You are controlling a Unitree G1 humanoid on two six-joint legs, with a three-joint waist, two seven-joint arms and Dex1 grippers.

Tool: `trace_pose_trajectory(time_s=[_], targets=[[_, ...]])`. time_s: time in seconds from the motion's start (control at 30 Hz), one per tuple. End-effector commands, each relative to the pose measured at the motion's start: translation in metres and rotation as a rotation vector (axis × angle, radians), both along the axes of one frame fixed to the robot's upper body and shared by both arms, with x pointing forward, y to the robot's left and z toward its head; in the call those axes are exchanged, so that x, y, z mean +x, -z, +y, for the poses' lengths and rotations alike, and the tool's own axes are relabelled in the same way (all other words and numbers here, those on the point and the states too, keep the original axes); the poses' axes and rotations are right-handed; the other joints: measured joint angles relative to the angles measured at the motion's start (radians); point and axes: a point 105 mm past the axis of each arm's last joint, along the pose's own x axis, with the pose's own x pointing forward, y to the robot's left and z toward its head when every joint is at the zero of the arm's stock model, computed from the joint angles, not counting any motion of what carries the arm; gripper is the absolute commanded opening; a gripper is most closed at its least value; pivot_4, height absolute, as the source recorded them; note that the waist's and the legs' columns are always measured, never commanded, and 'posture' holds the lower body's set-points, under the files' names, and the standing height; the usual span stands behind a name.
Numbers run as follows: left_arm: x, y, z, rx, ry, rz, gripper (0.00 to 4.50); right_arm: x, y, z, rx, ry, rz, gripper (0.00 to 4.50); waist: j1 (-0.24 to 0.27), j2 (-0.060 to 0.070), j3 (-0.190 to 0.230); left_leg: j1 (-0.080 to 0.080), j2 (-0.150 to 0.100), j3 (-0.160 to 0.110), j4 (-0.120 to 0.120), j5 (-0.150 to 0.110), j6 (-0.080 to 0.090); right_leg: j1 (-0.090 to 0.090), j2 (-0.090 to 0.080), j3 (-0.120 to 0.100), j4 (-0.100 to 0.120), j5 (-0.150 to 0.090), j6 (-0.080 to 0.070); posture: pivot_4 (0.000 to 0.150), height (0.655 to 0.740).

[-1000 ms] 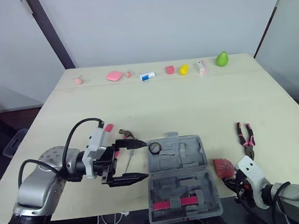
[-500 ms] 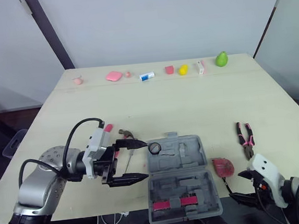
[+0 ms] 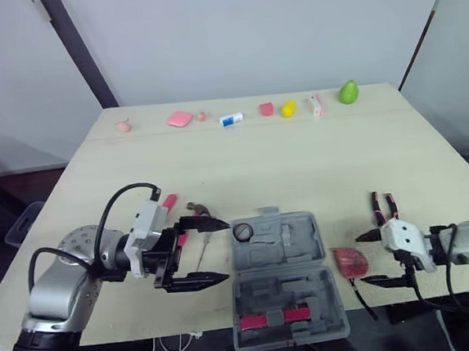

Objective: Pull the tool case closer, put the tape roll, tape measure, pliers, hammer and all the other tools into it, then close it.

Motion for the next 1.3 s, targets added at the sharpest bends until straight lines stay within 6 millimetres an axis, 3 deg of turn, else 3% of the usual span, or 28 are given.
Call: trace_pose_trajectory(time_s=[0.03, 0.37, 0.77, 0.93, 1.17, 1.3], targets=[[-0.001, -0.005, -0.001, 0.001, 0.020, -0.034, 4.50, 0.003, 0.003, 0.001, -0.034, -0.081, -0.018, 4.42, 0.001, 0.000, 0.000, 0.000, 0.000, 0.000, 0.000, 0.000, 0.000, 0.000, 0.000, 0.000, 0.000, 0.000, 0.000, 0.150, 0.7400], [-0.001, -0.008, -0.001, 0.007, 0.015, -0.050, 4.50, 0.024, 0.019, 0.003, -0.107, -0.125, -0.039, 4.42, -0.001, 0.001, 0.000, 0.000, 0.000, 0.000, 0.000, 0.000, 0.000, 0.000, 0.000, 0.000, 0.001, 0.000, 0.000, 0.150, 0.7400], [0.001, -0.010, -0.004, 0.011, 0.014, -0.060, 4.50, 0.029, 0.026, 0.005, -0.119, -0.118, -0.016, 4.42, -0.001, 0.000, 0.000, 0.001, 0.000, 0.000, 0.000, 0.000, 0.000, 0.000, 0.000, 0.000, 0.001, 0.000, 0.000, 0.150, 0.7400], [0.001, -0.011, -0.004, 0.014, 0.016, -0.062, 4.50, 0.027, 0.031, 0.002, -0.137, -0.116, -0.002, 2.89, -0.003, 0.000, 0.000, 0.001, 0.000, 0.000, 0.000, 0.000, 0.000, 0.001, 0.000, 0.000, 0.001, 0.000, 0.000, 0.150, 0.7400], [0.001, -0.011, -0.004, 0.015, 0.020, -0.061, 4.50, 0.025, 0.032, -0.001, -0.146, -0.107, 0.003, 2.86, -0.002, 0.000, 0.000, 0.002, 0.000, 0.000, 0.001, 0.000, 0.000, 0.002, 0.000, 0.000, 0.001, 0.000, 0.000, 0.150, 0.7400], [0.002, -0.010, -0.004, 0.012, 0.018, -0.060, 4.50, 0.029, 0.017, -0.004, -0.145, -0.083, -0.037, 2.86, -0.001, 0.000, 0.000, 0.002, 0.000, 0.000, 0.001, 0.000, 0.000, 0.002, 0.000, 0.000, 0.001, 0.000, 0.000, 0.150, 0.7400]])
